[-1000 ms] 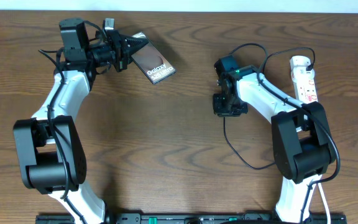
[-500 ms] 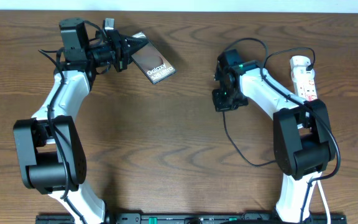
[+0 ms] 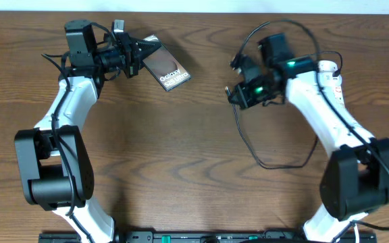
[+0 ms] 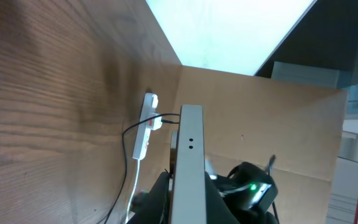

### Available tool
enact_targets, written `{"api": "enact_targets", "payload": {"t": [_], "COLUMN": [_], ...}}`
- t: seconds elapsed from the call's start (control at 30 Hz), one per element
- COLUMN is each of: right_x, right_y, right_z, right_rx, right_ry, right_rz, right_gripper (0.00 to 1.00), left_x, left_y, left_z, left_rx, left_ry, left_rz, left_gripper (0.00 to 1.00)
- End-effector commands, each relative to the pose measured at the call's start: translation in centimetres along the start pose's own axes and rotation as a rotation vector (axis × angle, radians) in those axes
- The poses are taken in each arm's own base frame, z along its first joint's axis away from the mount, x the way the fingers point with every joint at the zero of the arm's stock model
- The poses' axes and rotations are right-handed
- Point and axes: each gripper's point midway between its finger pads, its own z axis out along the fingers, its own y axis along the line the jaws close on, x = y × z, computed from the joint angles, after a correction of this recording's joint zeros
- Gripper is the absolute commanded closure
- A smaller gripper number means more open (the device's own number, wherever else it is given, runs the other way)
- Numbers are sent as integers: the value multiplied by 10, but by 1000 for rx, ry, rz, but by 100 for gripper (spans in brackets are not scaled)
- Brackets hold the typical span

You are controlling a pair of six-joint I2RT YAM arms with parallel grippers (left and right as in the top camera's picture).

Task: Plug charger to phone and switch on socket
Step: 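Lift the USB-C plug with the right gripper toward the phone's bottom port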

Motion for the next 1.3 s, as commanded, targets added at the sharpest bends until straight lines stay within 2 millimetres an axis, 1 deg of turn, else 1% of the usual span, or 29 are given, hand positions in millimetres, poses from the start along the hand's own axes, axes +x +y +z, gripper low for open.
{"api": "enact_targets", "payload": {"t": [0.0, 0.2, 0.3, 0.47, 0.77, 0.93, 1.27], "right_x": [-11, -14, -17, -20, -19, -18, -21], "right_y": [42, 72, 87, 90, 96, 106, 128], "right_z": [-11, -19, -24, -24, -17, -12, -2], "right_rx": [-268, -445, -528, -553, -563, -574, -599], "right_ry": [-71, -102, -118, -103, -88, -78, -64], "right_rz": [-79, -87, -92, -12, -20, -41, -69], "right_gripper": [99, 99, 99, 99, 99, 99, 99], "left_x": [6, 9, 12, 17, 18, 18, 20], "left_y": [-9, -12, -18, -30, -31, -31, -31], "left_z": [-1, -1, -2, -3, -3, -3, -4], "left_rx": [22, 37, 58, 103, 106, 104, 108], "left_ry": [34, 54, 73, 108, 111, 113, 124], "left_rz": [19, 88, 129, 202, 200, 168, 169], "left_gripper": [93, 93, 93, 93, 93, 93, 93]}}
